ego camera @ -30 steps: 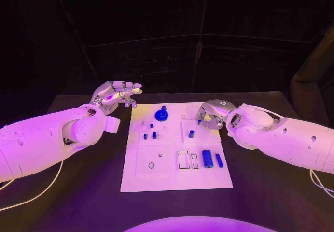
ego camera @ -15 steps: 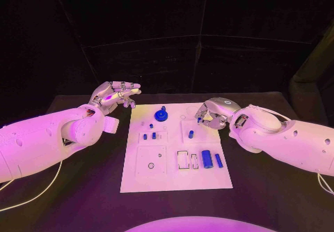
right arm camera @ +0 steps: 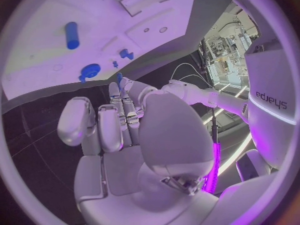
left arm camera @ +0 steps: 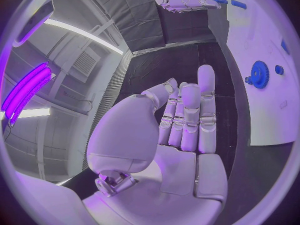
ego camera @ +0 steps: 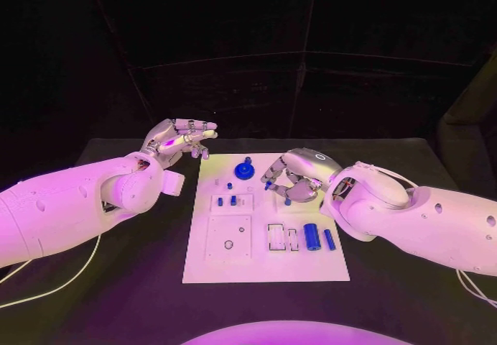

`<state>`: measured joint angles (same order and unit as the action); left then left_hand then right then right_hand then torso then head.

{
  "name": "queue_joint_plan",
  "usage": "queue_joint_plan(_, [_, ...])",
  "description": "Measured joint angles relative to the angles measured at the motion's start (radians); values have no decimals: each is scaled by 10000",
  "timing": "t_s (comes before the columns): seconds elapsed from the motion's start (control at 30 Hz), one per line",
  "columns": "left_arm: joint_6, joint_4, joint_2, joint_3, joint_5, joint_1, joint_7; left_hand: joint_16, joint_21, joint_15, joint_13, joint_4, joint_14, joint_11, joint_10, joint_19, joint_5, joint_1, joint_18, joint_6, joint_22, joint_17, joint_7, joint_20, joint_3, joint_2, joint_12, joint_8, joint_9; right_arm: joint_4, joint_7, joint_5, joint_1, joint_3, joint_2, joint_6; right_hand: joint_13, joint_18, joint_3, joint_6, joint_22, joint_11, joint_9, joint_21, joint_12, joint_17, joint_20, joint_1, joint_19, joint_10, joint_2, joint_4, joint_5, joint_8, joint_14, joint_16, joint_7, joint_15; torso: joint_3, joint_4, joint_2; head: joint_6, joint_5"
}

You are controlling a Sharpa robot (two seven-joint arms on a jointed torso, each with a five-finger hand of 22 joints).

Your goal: Assemble the parts on the task board

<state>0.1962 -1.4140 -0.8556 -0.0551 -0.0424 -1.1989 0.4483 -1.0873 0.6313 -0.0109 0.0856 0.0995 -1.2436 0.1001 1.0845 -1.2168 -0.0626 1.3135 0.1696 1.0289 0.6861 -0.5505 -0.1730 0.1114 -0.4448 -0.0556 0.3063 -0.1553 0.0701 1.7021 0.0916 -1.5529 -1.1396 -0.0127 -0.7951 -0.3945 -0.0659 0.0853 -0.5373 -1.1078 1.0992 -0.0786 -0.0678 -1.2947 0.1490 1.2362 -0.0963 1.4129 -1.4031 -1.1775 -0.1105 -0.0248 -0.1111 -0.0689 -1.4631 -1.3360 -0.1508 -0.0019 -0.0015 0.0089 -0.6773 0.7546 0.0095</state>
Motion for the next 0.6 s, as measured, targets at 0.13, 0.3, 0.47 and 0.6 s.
queue_joint_plan(0.13, [-1,-11,31,0,1,-1,0,0,0,0,0,28,0,0,0,0,0,0,-1,0,0,28,0,0,-28,0,47,0,0,-155,-163,100,53,-5,514,36,-2,0,-3,0,9,0,0,-35,1,5,0,-63,0,0,-63,-3,-51,0,0,0,0,0,-12,1,0,40,128])
queue_joint_plan(0.3, [-4,-18,53,1,2,-3,0,0,0,0,0,28,0,0,0,-1,0,0,-1,0,0,30,0,-1,-28,0,48,0,1,-476,-288,115,393,-27,892,176,-1,0,-3,0,30,0,1,-35,1,35,0,-103,0,0,-22,-3,-52,0,0,0,0,0,-20,4,-1,94,293])
queue_joint_plan(0.47, [-6,-20,63,2,2,-5,0,0,0,0,-1,27,0,0,1,-1,0,0,-2,0,1,30,0,-1,-28,0,48,0,1,-747,-341,11,730,-55,1243,394,-2,0,-3,0,41,0,1,-35,0,46,0,-145,1,0,-63,-4,-52,0,0,0,0,0,-7,6,-6,155,468])
queue_joint_plan(0.6, [-6,-21,80,2,3,-5,1,0,0,-37,-1,27,36,-23,-22,-1,1,0,-2,-38,-1,29,-39,-1,-28,0,48,0,-4,-924,-345,-149,924,-73,1447,597,-1,0,-17,0,51,0,1,-35,1,45,0,-144,0,0,-63,-18,-115,0,0,0,0,0,-5,6,-7,214,562])
